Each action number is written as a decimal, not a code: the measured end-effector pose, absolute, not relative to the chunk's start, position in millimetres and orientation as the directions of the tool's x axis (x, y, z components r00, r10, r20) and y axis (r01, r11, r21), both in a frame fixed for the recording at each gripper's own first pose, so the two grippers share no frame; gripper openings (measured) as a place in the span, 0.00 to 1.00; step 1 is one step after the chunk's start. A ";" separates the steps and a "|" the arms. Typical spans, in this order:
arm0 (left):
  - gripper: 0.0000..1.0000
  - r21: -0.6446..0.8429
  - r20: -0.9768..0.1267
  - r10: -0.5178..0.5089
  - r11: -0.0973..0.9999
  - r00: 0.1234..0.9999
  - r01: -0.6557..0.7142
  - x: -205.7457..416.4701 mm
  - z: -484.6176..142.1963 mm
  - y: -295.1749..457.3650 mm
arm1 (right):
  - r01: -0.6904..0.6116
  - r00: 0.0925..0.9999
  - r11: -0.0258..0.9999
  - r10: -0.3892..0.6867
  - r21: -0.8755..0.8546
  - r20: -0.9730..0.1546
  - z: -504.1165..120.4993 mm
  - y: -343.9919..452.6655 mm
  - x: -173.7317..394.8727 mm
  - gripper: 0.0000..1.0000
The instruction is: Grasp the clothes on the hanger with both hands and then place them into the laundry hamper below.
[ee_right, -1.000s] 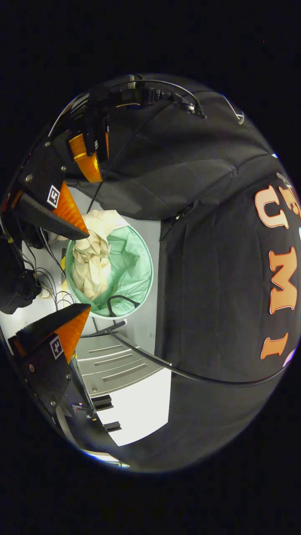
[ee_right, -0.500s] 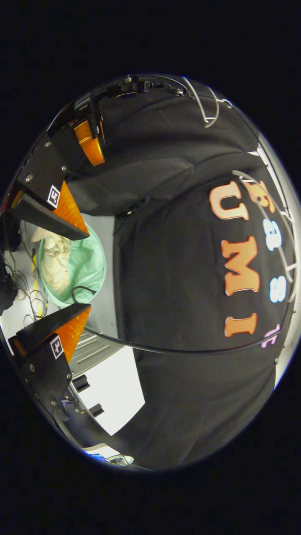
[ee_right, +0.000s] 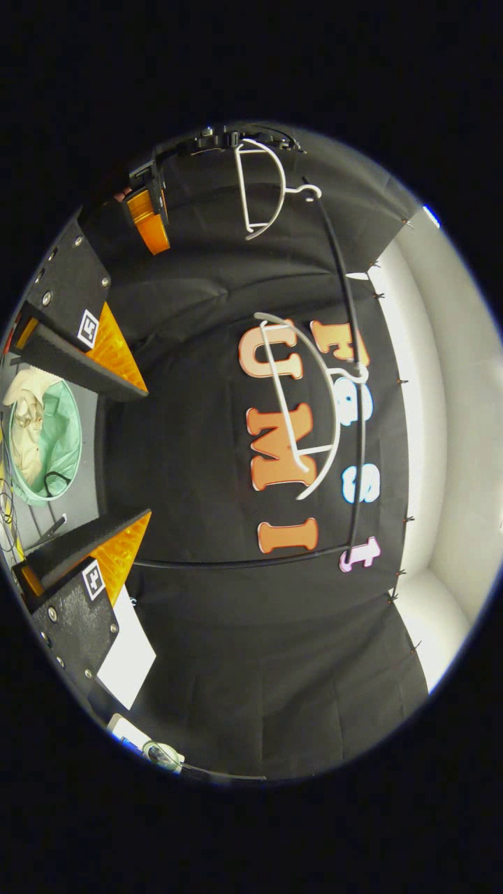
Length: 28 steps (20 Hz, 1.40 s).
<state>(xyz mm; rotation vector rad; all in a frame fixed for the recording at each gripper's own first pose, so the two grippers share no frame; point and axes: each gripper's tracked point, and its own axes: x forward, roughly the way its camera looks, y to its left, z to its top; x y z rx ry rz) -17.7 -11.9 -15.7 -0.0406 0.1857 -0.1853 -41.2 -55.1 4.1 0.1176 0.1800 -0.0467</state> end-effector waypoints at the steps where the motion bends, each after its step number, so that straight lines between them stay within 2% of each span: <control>1: 0.93 -0.054 -0.146 -0.192 0.981 0.970 0.186 -18.7 -3.4 -13.9 | 0.056 0.986 0.992 -0.038 0.109 -0.160 13.0 -56.9 -44.4 0.94; 7: 0.93 -0.015 -0.043 -0.209 0.978 0.977 0.209 -29.6 46.7 -16.1 | 0.059 0.998 0.997 -0.058 0.043 -0.034 68.5 -77.0 -50.1 0.94; 8: 0.93 -0.023 -0.040 -0.207 0.978 0.977 0.206 -27.8 49.8 -18.2 | 0.066 0.998 0.997 -0.066 0.037 -0.020 76.2 -78.8 -48.1 0.90; 9: 0.93 -0.034 -0.035 -0.205 0.978 0.978 0.204 -25.9 52.7 -19.4 | 0.070 0.998 0.997 -0.070 0.035 -0.005 81.8 -80.6 -48.0 0.94; 11: 0.93 -0.047 -0.024 -0.200 0.979 0.979 0.199 -22.2 56.2 -18.6 | 0.080 0.997 0.996 -0.080 0.037 0.017 90.0 -82.8 -49.8 0.94; 13: 0.93 -0.042 -0.026 -0.188 0.982 0.982 0.187 -21.3 55.7 -12.5 | 0.087 0.996 0.995 -0.088 0.042 0.017 89.7 -84.8 -53.5 0.94; 14: 0.96 -0.034 -0.027 -0.181 0.983 0.983 0.180 -21.0 55.8 -8.9 | 0.087 0.996 0.995 -0.088 0.048 0.011 88.4 -86.3 -55.3 0.94; 15: 0.93 -0.027 -0.025 -0.173 0.985 0.985 0.173 -20.9 57.0 -4.7 | 0.089 0.996 0.995 -0.090 0.054 0.006 86.7 -88.1 -56.1 0.94; 20: 0.93 -0.024 0.018 -0.179 0.984 0.984 0.179 -24.2 69.1 1.6 | 0.099 0.995 0.992 -0.100 0.083 0.002 77.2 -94.8 -58.1 0.94; 21: 0.96 -0.023 0.020 -0.180 0.983 0.984 0.180 -23.5 69.1 0.8 | 0.103 0.995 0.992 -0.103 0.077 0.000 74.3 -97.0 -57.6 0.94; 22: 0.94 -0.021 0.016 -0.180 0.983 0.984 0.180 -22.7 67.0 0.2 | 0.108 0.994 0.991 -0.108 0.079 -0.006 70.7 -99.4 -56.5 0.94; 26: 1.00 0.002 0.011 -0.156 0.988 0.988 0.156 -18.4 62.1 2.9 | 0.119 0.993 0.988 -0.116 0.099 -0.030 59.5 -101.6 -51.7 0.94; 28: 0.97 0.000 0.009 -0.146 0.989 0.989 0.146 -16.2 61.5 5.2 | 0.126 0.992 0.988 -0.123 0.085 -0.039 54.3 -103.1 -52.0 0.94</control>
